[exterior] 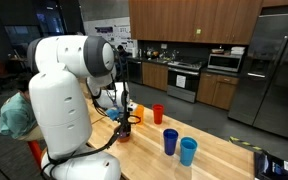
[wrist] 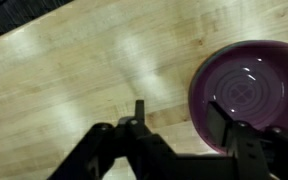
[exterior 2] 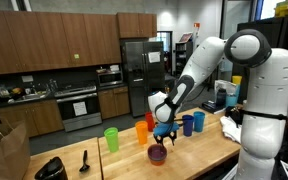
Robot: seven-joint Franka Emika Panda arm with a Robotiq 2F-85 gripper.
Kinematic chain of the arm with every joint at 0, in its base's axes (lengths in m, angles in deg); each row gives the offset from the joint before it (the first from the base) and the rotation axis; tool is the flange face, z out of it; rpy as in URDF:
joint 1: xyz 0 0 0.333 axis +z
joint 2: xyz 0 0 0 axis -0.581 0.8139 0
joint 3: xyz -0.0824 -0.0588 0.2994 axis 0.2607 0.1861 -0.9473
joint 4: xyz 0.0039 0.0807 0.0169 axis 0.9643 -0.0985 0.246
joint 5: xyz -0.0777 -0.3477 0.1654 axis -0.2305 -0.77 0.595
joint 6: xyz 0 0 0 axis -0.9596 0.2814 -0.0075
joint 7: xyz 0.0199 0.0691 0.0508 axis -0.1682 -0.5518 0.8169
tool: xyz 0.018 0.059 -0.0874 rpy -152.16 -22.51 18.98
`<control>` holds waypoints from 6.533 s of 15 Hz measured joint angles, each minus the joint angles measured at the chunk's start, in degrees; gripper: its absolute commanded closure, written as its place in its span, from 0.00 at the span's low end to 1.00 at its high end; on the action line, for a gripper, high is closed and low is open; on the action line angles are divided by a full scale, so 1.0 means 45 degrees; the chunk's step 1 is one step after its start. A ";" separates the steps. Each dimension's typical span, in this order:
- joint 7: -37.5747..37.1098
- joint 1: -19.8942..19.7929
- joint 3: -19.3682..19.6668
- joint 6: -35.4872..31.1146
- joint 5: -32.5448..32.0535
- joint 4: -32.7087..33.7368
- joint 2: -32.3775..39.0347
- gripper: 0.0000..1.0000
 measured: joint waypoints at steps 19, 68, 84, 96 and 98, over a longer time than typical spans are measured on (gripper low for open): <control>-0.0148 -0.0227 0.0345 -0.0869 -0.0009 -0.0271 0.0603 0.44; 0.0191 0.0585 -0.0047 -0.0807 -0.0002 0.0723 0.1368 0.98; 0.0687 0.0745 -0.0638 -0.2388 0.0722 -0.0256 -0.0503 0.93; 0.0722 0.0657 -0.0636 -0.2412 0.0762 -0.0297 -0.0551 0.98; 0.0924 0.0537 -0.0608 -0.2492 0.1035 -0.0432 -0.0672 0.98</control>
